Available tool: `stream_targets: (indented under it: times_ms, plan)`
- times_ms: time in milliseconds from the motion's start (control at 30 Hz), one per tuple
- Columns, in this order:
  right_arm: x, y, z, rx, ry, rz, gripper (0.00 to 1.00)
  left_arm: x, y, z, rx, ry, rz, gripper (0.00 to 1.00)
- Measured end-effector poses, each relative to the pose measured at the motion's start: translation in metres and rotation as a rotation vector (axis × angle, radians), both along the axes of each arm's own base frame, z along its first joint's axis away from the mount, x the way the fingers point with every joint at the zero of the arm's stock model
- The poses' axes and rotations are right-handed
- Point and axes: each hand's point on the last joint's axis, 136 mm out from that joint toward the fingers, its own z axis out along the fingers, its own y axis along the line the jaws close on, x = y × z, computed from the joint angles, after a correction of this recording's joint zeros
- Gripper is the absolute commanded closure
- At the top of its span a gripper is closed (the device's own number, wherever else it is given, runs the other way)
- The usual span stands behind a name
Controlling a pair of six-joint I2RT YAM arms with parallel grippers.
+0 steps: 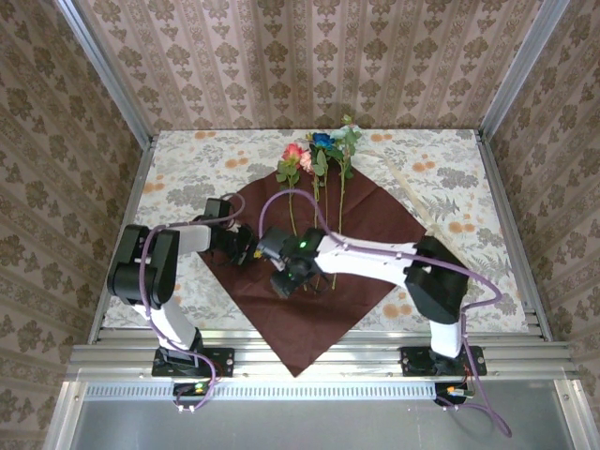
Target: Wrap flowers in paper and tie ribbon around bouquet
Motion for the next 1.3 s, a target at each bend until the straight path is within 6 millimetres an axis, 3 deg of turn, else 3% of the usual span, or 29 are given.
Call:
stream_targets:
  times_ms: [100,167,367,500,600,833,1067,1300]
  plan:
    - [-0.012,0.014,-0.017,-0.015,0.012,0.029,0.60,0.003,-0.002,0.000,-0.014,-0.002,-0.011,1.00]
    - [-0.010,0.012,-0.029,-0.032,0.028,0.011,0.61,0.003,-0.003,0.000,-0.020,-0.003,-0.016,1.00]
    - [0.008,-0.018,-0.059,-0.089,0.072,-0.102,0.63,0.002,-0.009,0.001,-0.034,-0.020,-0.025,1.00]
    - [0.014,-0.028,-0.057,-0.084,0.064,-0.121,0.57,0.001,-0.013,0.002,-0.044,-0.027,-0.024,1.00]
    - [0.009,-0.027,-0.054,-0.081,0.051,-0.086,0.52,0.002,-0.003,0.008,-0.035,-0.022,-0.001,1.00]
    - [-0.026,0.003,-0.039,-0.079,-0.010,0.110,0.43,0.026,0.035,0.040,-0.015,-0.114,0.046,1.00]
    - [-0.064,0.030,-0.027,-0.067,-0.042,0.282,0.38,0.015,0.049,0.025,-0.003,-0.075,0.038,1.00]
    - [-0.067,0.026,-0.039,-0.105,-0.009,0.296,0.36,0.007,0.050,0.003,0.009,-0.026,0.010,1.00]
